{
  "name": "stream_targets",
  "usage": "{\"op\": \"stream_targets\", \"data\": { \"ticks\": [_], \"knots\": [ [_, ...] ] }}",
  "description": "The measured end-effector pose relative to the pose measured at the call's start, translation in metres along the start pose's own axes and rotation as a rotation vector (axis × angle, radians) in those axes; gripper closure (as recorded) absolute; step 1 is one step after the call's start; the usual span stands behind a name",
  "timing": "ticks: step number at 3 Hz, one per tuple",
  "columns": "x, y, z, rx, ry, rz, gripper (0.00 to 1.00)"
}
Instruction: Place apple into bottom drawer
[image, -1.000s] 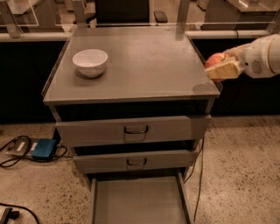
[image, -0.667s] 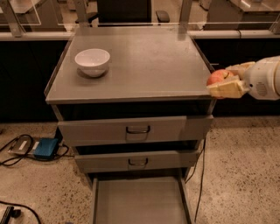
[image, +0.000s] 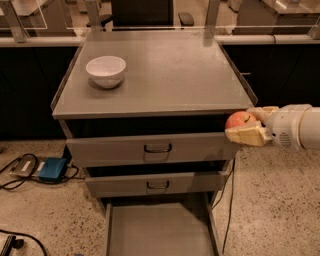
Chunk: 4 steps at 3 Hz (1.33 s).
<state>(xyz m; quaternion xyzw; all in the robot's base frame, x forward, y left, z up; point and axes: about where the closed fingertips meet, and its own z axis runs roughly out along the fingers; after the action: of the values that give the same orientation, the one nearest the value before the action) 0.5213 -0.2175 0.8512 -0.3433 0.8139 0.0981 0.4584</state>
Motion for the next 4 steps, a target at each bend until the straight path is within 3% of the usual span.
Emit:
{"op": "stream_targets", "data": {
  "ticks": [1, 3, 4],
  "knots": [
    [0.036, 0.010, 0.034, -0.047, 0.035, 0.059, 1.00],
    [0.151, 0.077, 0.108, -0.233, 0.148, 0.150, 1.00],
    [0.188, 0.098, 0.133, -0.277, 0.185, 0.171, 1.00]
  ]
}}
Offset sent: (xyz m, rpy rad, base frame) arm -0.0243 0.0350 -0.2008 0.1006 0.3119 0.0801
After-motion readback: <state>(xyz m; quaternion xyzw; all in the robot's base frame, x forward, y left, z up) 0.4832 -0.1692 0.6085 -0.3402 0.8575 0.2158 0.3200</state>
